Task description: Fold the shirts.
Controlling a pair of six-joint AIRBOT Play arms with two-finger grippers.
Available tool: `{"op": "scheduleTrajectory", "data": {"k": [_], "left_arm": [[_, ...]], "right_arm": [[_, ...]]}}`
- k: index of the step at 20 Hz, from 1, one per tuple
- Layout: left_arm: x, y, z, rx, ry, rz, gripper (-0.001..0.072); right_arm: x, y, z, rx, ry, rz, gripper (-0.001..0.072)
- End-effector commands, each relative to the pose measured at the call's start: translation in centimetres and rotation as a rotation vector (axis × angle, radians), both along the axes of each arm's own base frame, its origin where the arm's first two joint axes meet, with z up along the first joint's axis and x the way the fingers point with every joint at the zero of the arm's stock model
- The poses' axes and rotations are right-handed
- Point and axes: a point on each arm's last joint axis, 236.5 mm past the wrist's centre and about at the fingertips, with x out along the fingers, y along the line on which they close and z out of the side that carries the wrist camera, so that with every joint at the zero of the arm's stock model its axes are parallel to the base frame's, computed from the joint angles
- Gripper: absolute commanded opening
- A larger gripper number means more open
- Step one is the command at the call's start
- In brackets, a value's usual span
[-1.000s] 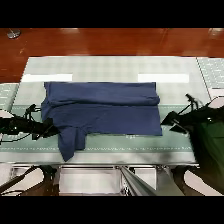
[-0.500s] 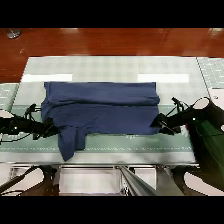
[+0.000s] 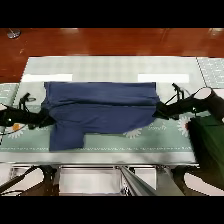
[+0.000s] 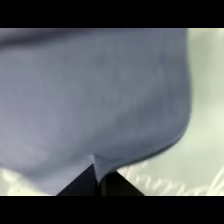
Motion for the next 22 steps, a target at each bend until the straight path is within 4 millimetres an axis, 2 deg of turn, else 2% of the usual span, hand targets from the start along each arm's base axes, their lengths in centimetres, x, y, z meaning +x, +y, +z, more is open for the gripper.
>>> {"op": "scheduleTrajectory", "data": {"k": [1,3,5,11,13,17,19,22], "left_arm": [[5.9,2.8,2.8,0.107,-0.200,0.047,0.0026],[9.3,3.0,4.3,0.112,-0.290,0.095,0.0026],[12.3,3.2,4.7,0.126,-0.336,0.110,0.0026],[20.2,1.8,3.7,0.080,-0.318,0.054,0.0026],[22.2,1.8,3.1,0.060,-0.300,0.065,0.0026],[24.0,2.3,1.7,0.043,-0.262,0.062,0.0026],[23.8,2.1,0.9,0.034,-0.240,0.053,0.0026],[23.7,1.9,0.3,0.028,-0.225,0.050,0.0026]], "right_arm": [[4.0,-0.8,1.8,0.006,-0.081,-0.041,0.0026],[6.8,-0.5,2.1,0.036,-0.105,-0.067,0.0026],[9.7,-0.8,1.9,0.036,-0.123,-0.075,0.0026],[16.3,-0.8,1.1,0.069,-0.109,-0.088,0.0026],[17.7,-0.8,0.8,0.076,-0.109,-0.093,0.0026],[19.5,-0.7,0.4,0.085,-0.126,-0.096,0.0026],[20.4,-0.7,0.5,0.096,-0.142,-0.107,0.0027],[21.9,0.5,0.6,0.176,-0.167,-0.149,0.0027]]}}
